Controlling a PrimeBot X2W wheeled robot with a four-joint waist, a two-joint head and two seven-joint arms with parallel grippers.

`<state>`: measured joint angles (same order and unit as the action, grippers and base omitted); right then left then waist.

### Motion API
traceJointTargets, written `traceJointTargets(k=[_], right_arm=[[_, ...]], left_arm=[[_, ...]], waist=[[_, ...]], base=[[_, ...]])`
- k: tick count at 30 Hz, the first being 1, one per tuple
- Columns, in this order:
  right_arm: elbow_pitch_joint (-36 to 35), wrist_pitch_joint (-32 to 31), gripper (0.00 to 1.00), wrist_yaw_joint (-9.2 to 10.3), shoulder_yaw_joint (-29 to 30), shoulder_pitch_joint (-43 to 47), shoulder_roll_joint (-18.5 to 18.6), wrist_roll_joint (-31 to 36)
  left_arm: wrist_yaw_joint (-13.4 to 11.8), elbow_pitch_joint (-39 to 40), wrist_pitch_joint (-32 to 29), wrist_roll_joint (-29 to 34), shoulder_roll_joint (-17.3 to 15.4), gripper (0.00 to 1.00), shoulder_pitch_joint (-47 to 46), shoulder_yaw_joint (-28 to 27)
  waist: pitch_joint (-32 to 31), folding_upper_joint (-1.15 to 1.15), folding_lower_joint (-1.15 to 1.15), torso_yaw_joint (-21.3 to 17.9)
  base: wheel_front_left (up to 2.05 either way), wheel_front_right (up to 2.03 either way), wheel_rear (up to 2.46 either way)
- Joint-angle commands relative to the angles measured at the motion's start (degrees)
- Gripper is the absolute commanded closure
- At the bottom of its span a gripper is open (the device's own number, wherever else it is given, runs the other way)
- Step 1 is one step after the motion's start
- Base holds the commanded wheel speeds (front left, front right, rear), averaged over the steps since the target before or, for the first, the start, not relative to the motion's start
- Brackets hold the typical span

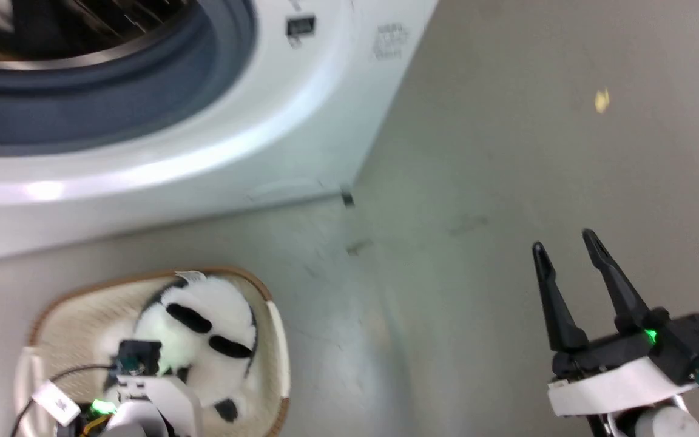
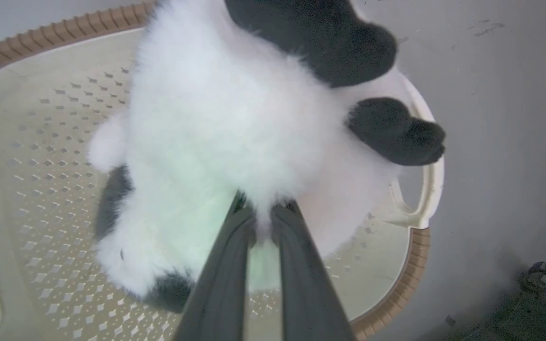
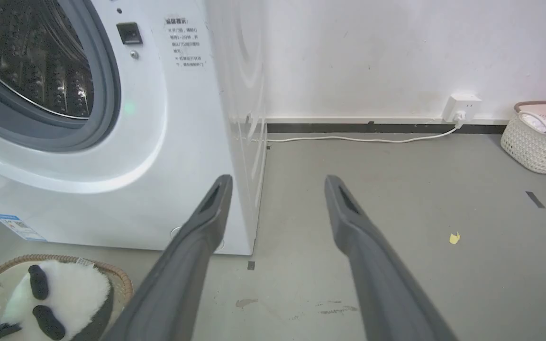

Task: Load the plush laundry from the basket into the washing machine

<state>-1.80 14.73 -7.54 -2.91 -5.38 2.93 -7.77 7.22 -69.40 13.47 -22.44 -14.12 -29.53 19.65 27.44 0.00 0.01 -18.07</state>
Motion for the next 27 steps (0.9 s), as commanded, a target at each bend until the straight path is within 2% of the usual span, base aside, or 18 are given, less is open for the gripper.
traceJointTargets(k=[1,6,7,13,21,27], right_arm=[[0.18,0.27,0.00,0.05,0.79,1.10,-0.05,0.45],[0.42,0.27,0.00,0.05,1.67,3.11,-0.05,0.98],[0.65,0.27,0.00,0.05,2.39,4.71,-0.05,1.26],[1.05,0.27,0.00,0.05,2.49,6.56,-0.05,1.07],[0.40,0.27,0.00,0.05,2.16,6.24,-0.05,0.66],[-0.32,0.27,0.00,0.05,1.14,4.09,-0.05,0.01]], left_arm=[[0.13,1.40,0.98,-0.29,0.21,1.00,1.75,0.19],[0.01,9.35,1.48,-0.13,0.60,1.00,6.23,-0.55],[-1.22,16.97,1.50,0.95,0.78,1.00,9.88,-1.72],[-3.60,32.57,1.51,3.80,1.15,1.00,16.06,-4.77],[-5.80,54.94,1.52,8.35,1.26,1.00,19.53,-10.99],[-4.97,64.95,1.52,10.18,-0.24,1.00,15.14,-14.51]], waist=[[-7.52,0.00,-0.01,4.51],[-12.33,0.00,-0.01,6.78],[-14.77,0.00,-0.01,8.27],[-17.42,0.00,-0.01,9.83],[-16.26,0.00,-0.01,9.18],[-10.43,0.00,-0.01,6.66]], base=[[0.00,0.00,0.00],[0.00,0.00,0.00],[0.00,0.00,0.00],[0.00,0.00,0.00],[0.00,0.00,0.00],[0.00,0.00,0.00]])
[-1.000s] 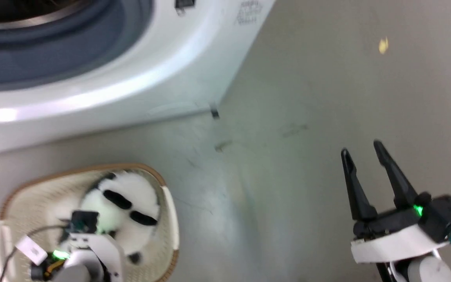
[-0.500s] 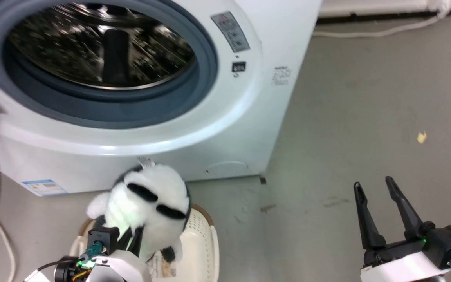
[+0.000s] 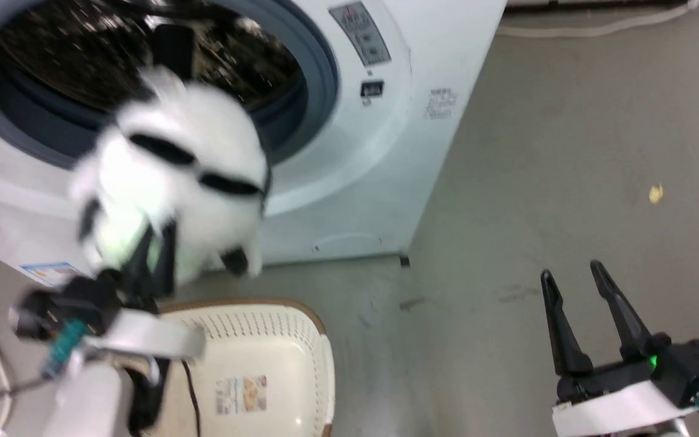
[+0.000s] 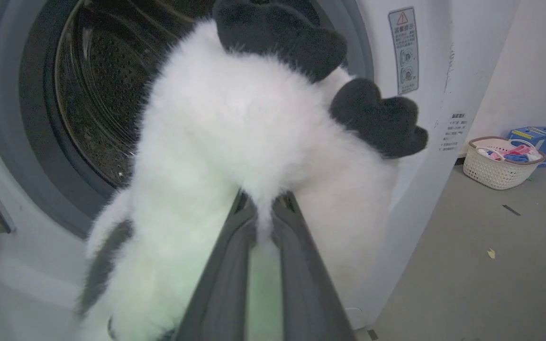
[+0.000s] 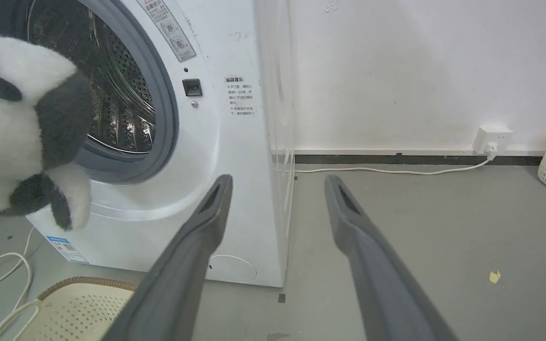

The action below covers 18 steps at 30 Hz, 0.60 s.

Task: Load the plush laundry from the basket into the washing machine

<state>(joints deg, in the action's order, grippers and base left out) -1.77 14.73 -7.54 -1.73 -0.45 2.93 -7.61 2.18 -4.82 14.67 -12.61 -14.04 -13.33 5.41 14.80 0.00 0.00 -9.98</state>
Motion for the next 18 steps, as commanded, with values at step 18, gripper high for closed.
traceJointTargets(k=[18], right_arm=[[-0.86,0.27,0.00,0.05,-4.00,-10.18,-0.05,-7.41]], left_arm=[[3.44,-18.47,-14.14,1.94,-16.39,1.00,-50.02,-2.37]], waist=[[24.12,0.00,0.00,-13.33]], base=[[0.00,0.00,0.00]])
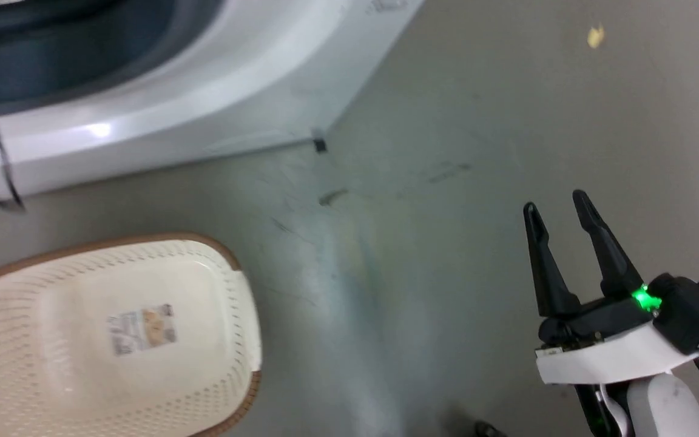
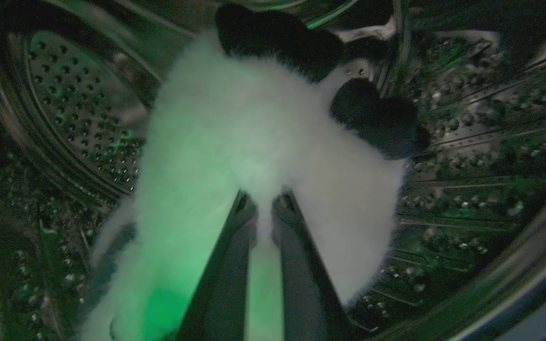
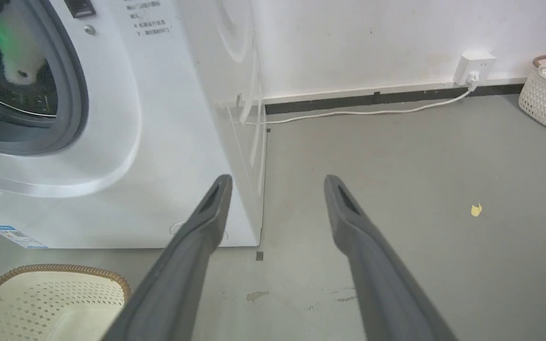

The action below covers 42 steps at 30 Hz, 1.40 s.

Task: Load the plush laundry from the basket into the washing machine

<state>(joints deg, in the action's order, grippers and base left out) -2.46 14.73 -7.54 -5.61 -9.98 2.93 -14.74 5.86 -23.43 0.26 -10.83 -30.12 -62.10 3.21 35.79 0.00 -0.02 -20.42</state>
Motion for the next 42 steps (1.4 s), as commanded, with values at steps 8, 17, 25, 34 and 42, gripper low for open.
traceJointTargets(k=[8,17,25,34,42], right_arm=[[0.71,0.27,0.00,0.05,-1.40,-1.89,-0.05,-2.51],[1.02,0.27,0.00,0.05,-1.34,-2.67,-0.05,-2.23],[1.17,0.27,0.00,0.05,0.66,-1.60,-0.05,1.24],[1.21,0.27,0.00,0.05,5.69,3.80,-0.05,8.51],[1.46,0.27,0.00,0.05,6.77,6.41,-0.04,10.92]], left_arm=[[-0.14,-14.59,-5.08,3.39,-1.70,1.00,-13.86,3.95],[0.77,-25.12,-7.04,3.75,-1.72,1.00,-16.06,7.26],[1.05,-29.82,2.31,2.19,1.10,0.00,-11.62,8.53],[0.82,-32.54,14.06,-4.00,9.61,0.00,3.42,6.43],[-0.40,-16.40,14.72,-6.77,15.82,0.00,23.17,2.21]], waist=[[6.70,0.00,0.02,-4.92],[6.37,0.00,0.02,-4.22],[0.08,0.00,0.02,-0.84],[-14.40,0.00,0.02,7.20],[-24.00,0.00,0.02,12.61]], base=[[0.00,0.00,0.00],[0.00,0.00,0.00],[0.00,0.00,0.00],[0.00,0.00,0.00],[0.00,0.00,0.00]])
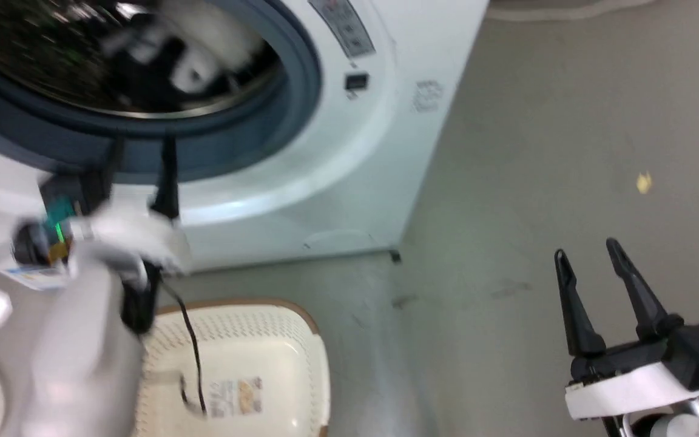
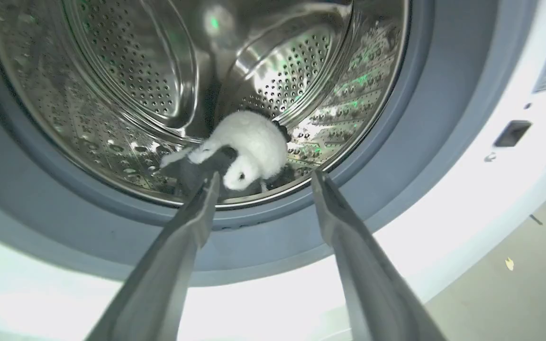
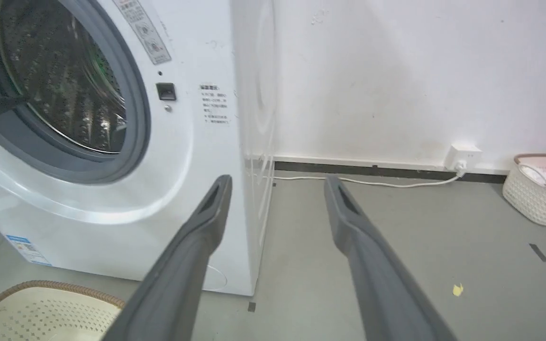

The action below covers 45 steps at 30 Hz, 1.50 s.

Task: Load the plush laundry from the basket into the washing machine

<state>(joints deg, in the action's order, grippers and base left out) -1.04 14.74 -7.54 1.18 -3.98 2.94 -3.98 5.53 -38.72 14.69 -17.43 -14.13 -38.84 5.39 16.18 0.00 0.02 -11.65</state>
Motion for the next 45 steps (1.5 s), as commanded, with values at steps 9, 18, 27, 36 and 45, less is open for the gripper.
traceJointTargets(k=[9,18,27,36,45], right_arm=[[0.28,0.26,0.00,0.05,0.91,4.67,-0.05,0.14],[0.58,0.26,0.00,0.05,-0.29,7.68,-0.06,-0.62],[1.76,0.26,0.00,0.05,-1.87,8.89,-0.06,-1.62],[1.82,-0.28,1.00,0.00,-1.92,8.14,0.00,-1.43],[1.77,-1.33,1.00,0.00,-1.87,7.84,-0.01,-1.03]], left_arm=[[-2.98,22.12,0.29,1.60,5.80,0.00,25.69,-5.22],[-4.67,30.36,0.30,3.39,9.82,0.00,39.99,-5.40],[-5.43,30.60,0.30,7.47,10.88,0.00,41.53,-2.19],[-5.36,30.68,-0.27,7.79,11.07,1.00,41.72,-2.30],[-5.38,31.27,-1.32,8.49,11.08,1.00,41.51,-2.52]], waist=[[-10.95,0.00,-0.02,7.77],[-13.98,0.00,-0.02,10.19],[-14.86,0.00,-0.02,11.61],[-14.99,0.00,-0.02,11.41],[-15.08,0.00,-0.02,11.43]], base=[[0.00,0.00,0.00],[0.00,0.00,0.00],[0.00,0.00,0.00],[0.00,0.00,0.00],[0.00,0.00,0.00]])
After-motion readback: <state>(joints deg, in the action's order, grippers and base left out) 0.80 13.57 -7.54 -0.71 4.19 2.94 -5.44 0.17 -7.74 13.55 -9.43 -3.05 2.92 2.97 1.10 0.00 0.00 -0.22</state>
